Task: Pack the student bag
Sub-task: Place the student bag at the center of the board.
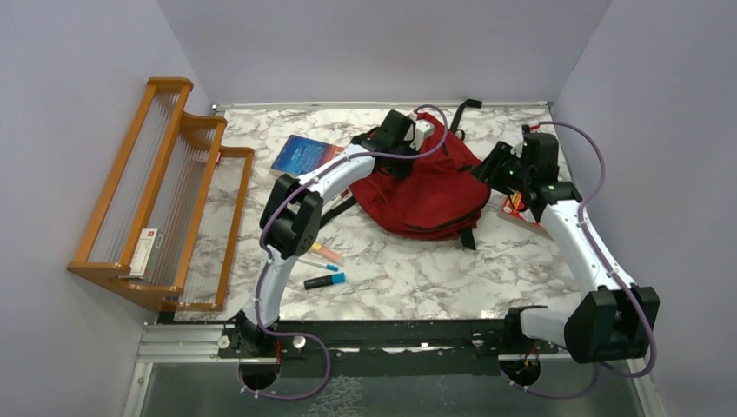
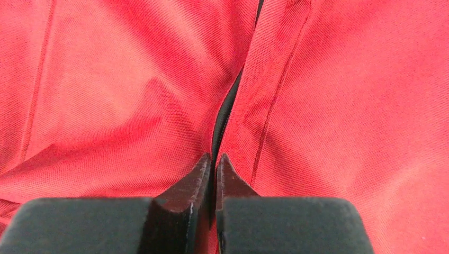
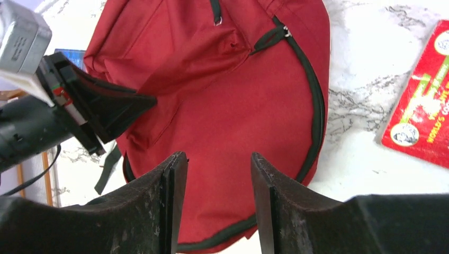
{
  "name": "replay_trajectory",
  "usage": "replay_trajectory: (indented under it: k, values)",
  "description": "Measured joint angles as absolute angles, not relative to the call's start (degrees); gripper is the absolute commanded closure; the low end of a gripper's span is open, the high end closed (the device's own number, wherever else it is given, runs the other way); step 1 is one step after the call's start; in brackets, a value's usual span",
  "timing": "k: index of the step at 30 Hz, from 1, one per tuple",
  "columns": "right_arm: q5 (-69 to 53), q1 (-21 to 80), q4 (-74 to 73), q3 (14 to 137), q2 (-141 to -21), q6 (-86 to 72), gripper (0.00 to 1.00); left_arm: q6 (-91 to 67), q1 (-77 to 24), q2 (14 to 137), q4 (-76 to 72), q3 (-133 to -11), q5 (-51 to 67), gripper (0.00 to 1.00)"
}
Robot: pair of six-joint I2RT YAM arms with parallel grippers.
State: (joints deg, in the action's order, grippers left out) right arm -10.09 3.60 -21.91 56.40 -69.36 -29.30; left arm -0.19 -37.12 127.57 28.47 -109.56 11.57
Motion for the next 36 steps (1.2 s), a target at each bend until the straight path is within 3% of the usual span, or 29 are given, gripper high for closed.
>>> replay_trajectory:
  k: [15,26,32,36]
  values:
    - [-4.7,3.6,-20.2,62.7,-80.2,-25.5,0.49,-2.1,-35.7,121.6,25.9,-104.4,12.4,1.00]
    - [-8.1,3.6,-20.2,74.2,-92.9,-14.8,0.60,-2.5,-35.6,120.3,24.5,-102.6,13.1,1.00]
    - [-8.3,3.7,-19.8,76.1,-94.3,-9.9,0.42,-2.6,-35.2,120.3,24.4,-102.6,13.7,1.00]
    - [-7.9,3.7,-19.7,77.3,-94.9,-5.7,0.39,-2.8,-34.9,120.3,24.4,-102.6,14.2,1.00]
